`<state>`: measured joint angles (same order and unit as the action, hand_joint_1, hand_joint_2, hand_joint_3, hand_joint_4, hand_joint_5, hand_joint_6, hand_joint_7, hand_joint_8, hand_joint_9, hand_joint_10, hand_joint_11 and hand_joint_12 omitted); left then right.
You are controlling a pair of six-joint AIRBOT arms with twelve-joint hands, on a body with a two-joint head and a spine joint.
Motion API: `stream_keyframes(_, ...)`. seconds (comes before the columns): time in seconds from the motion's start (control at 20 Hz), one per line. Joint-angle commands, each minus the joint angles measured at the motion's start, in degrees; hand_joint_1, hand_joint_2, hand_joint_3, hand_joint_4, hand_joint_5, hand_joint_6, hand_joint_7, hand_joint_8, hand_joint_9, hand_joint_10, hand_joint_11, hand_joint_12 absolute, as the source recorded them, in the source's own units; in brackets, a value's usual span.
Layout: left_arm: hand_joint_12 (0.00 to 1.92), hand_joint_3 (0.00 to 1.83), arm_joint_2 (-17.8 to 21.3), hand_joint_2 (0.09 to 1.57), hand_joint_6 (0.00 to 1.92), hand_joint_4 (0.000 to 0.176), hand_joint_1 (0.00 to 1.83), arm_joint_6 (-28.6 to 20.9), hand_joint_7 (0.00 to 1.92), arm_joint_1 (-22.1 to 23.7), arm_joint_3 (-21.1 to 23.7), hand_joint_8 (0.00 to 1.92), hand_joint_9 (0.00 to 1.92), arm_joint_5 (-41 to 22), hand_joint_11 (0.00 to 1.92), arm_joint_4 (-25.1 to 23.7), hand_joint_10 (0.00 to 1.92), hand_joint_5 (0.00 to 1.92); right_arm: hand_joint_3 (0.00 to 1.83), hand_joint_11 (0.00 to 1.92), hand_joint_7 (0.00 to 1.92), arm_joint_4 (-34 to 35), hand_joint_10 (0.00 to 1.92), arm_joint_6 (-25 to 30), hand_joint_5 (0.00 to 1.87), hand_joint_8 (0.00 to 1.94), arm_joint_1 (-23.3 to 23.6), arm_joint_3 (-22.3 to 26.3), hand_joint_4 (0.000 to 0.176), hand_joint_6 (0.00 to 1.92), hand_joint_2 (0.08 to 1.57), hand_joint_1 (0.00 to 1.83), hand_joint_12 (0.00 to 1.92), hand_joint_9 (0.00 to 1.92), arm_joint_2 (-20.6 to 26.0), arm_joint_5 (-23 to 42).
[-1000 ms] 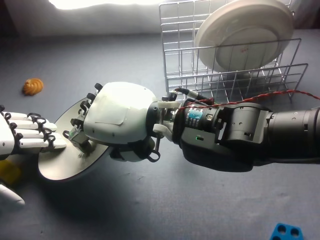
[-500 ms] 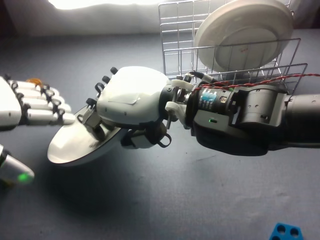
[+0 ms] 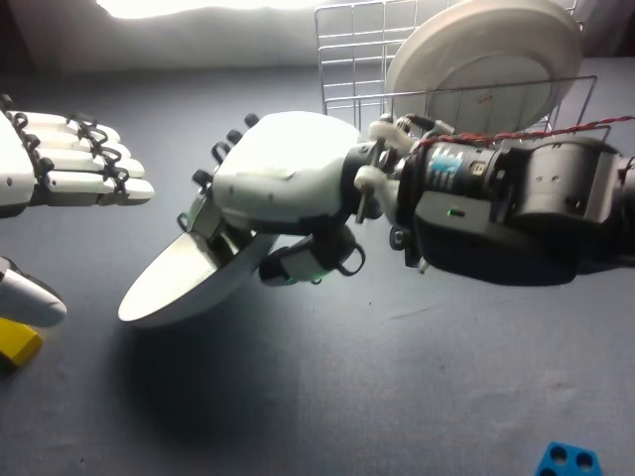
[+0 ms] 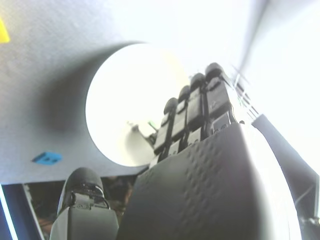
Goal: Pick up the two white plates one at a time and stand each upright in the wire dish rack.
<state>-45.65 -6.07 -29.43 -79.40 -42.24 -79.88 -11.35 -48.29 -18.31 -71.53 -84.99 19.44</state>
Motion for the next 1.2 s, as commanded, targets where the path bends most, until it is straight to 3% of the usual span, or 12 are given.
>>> stream_keyframes(0.0,0.0,0.0,0.8,1.05,0.0,0.0,0.0,0.0,0.0,0.9,-0.2,0.0,0.0,-1.5,0.0,2.7,0.0,0.0,0.0,0.83,0.96,0.3,1.12,1.6,0.91,1.0,1.1,0.2,0.0,1.09,1.12,1.37,1.17,0.94,0.5,5.7)
stream_keyframes(0.2,0.0,0.0,1.3,1.05,0.0,0.0,0.0,-0.6,0.0,1.8,-0.6,0.0,0.0,-1.1,0.0,1.4,0.0,0.0,0.0,0.8,0.94,0.3,1.16,6.8,0.92,1.03,3.4,1.5,0.0,1.07,1.12,1.37,1.2,0.92,2.4,3.9)
stream_keyframes(0.45,0.0,0.0,1.5,1.06,0.0,0.0,0.0,-1.0,0.0,2.1,-0.9,0.0,0.0,-0.8,0.0,1.2,0.0,0.0,0.0,0.81,0.97,0.3,1.16,8.0,0.91,0.99,6.7,6.3,0.0,1.04,1.11,1.37,1.2,0.94,6.0,3.0)
stream_keyframes(0.85,0.0,0.0,1.6,1.06,0.0,0.0,0.0,-1.6,0.0,2.0,-1.1,0.0,0.0,-0.3,0.0,0.8,0.0,0.0,0.0,0.77,0.93,0.2,1.22,17.4,0.88,1.04,12.0,10.2,0.0,1.1,1.13,1.37,1.26,0.9,10.5,-0.7)
stream_keyframes(1.15,0.0,0.0,1.4,1.05,0.0,0.0,0.0,-1.8,0.0,1.4,-1.9,0.0,0.0,-0.3,0.0,0.8,0.0,0.0,0.0,0.8,0.94,0.2,1.18,29.3,0.9,1.02,15.9,10.7,0.0,1.08,1.13,1.37,1.24,0.92,13.7,-3.4)
